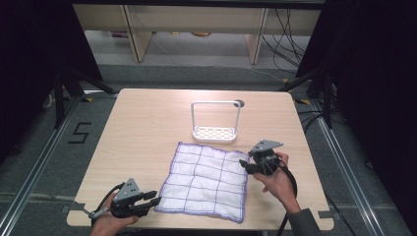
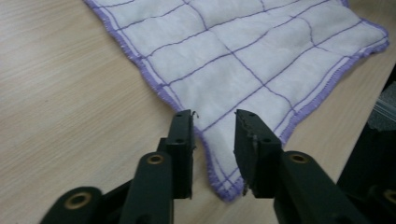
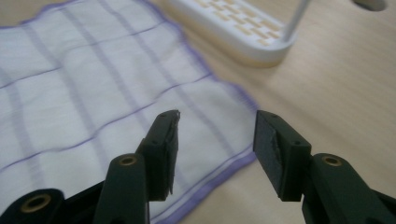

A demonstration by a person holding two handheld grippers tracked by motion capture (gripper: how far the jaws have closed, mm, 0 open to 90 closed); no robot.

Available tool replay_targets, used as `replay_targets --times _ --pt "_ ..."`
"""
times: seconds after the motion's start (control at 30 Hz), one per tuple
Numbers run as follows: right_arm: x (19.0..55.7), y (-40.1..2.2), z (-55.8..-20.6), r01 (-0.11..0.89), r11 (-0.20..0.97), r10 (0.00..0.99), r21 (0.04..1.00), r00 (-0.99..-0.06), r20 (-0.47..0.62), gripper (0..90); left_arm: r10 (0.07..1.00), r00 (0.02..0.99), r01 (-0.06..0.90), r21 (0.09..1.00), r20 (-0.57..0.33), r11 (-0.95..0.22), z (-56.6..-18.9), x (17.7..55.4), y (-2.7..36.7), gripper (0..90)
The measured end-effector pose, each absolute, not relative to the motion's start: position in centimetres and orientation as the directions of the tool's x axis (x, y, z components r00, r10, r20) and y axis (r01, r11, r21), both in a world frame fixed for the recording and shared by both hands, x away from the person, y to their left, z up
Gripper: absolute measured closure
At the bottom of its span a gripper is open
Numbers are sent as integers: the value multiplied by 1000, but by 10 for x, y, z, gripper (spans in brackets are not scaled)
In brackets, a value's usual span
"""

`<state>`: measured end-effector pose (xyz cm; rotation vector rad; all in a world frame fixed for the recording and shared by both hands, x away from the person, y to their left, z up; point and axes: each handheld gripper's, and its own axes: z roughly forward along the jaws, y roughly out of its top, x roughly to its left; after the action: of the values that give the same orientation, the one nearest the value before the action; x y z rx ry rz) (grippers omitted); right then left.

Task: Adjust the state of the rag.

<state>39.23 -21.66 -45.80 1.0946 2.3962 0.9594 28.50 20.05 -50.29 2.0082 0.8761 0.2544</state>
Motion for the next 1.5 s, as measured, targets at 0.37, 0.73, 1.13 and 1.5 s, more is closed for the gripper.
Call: replay_targets --times 0.37,0.73,1.13,1.5 --pt "291 -205 -466 474 529 620 704 -782 61 534 660 743 478 779 -113 -405 -508 281 196 524" --pt "278 -188 -485 470 617 577 632 -815 43 502 672 734 503 745 -101 -438 -512 289 195 566" --pt "276 -190 -495 443 685 549 578 -836 -9 841 640 768 456 724 -27 -518 -513 289 182 876" --pt "274 -204 -484 408 708 519 576 -854 -33 846 594 802 446 725 -64 -525 -511 271 176 869"
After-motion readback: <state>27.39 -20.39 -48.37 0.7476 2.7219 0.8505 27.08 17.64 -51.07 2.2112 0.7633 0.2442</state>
